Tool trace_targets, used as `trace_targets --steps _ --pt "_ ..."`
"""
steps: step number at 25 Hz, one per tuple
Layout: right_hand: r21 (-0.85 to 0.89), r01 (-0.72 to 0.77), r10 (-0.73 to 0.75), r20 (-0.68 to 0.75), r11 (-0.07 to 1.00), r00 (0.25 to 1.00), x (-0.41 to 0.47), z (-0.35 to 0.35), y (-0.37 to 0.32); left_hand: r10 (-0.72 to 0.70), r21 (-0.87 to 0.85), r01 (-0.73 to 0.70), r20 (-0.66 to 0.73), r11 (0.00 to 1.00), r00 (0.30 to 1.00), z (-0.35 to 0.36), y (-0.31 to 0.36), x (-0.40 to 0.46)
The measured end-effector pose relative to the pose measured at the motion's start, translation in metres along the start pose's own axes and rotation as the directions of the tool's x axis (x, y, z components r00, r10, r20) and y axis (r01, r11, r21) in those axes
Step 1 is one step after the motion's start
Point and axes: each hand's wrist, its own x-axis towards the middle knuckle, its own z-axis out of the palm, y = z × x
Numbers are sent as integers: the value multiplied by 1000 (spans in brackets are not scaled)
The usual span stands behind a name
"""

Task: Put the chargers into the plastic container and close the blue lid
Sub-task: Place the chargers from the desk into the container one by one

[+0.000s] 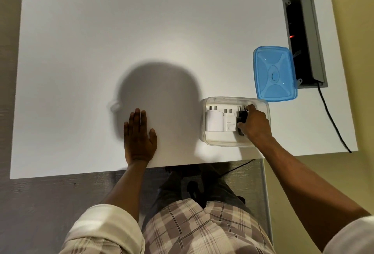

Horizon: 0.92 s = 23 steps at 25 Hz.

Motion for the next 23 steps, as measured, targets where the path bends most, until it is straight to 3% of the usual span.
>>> trace_targets --steps 12,18,23 --pt "49 15 -8 -123 999 992 -12 -7 -6 -5 -6 5 51 1000 999 -6 5 0" --pt "167 162 -96 -345 973 934 -24 -34 -6 -111 -55 120 143 991 984 -22 40 8" --pt "273 148 -41 -363 950 931 -6 -59 13 -169 -111 198 230 974 958 -40 92 41"
